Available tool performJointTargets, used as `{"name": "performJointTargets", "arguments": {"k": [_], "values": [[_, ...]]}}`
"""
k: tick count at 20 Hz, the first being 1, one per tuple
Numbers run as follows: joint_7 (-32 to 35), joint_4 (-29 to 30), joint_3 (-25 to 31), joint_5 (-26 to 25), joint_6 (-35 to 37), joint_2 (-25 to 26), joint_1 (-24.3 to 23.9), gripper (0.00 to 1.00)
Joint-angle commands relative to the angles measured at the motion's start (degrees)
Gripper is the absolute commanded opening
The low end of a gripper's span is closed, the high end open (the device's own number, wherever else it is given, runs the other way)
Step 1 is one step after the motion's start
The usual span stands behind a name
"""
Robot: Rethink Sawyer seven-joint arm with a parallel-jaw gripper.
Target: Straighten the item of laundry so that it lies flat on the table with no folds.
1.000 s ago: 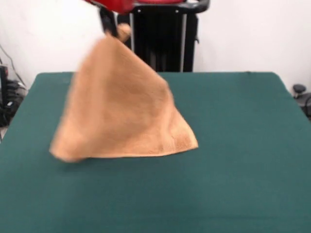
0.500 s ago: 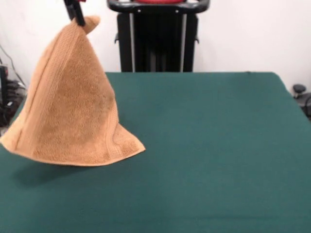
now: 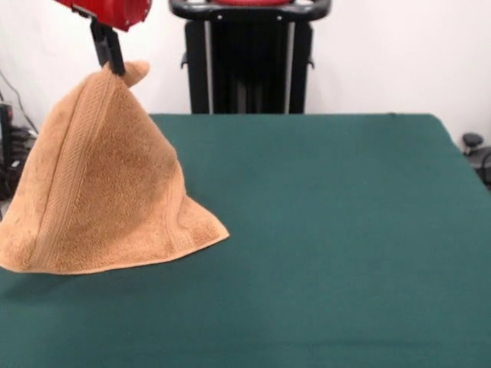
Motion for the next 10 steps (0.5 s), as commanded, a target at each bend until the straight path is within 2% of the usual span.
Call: {"name": "performJointTargets", "arguments": {"k": [1,5,8,9,10], "values": [[-2.1,12.2,4.8,1.8,-5.0,1.1,3.9,0.0],[0.9,13.4,3.4,0.8,-6.1,0.0,6.4,0.0],[3.9,11.1,2.0,0.2,-2.0,0.5,9.3,0.0],[5.5,10.4,1.4,0.2,-0.8,0.6,10.4,1.0],[7.8,9.1,0.8,0.1,0.3,0.7,12.2,1.0]]}}
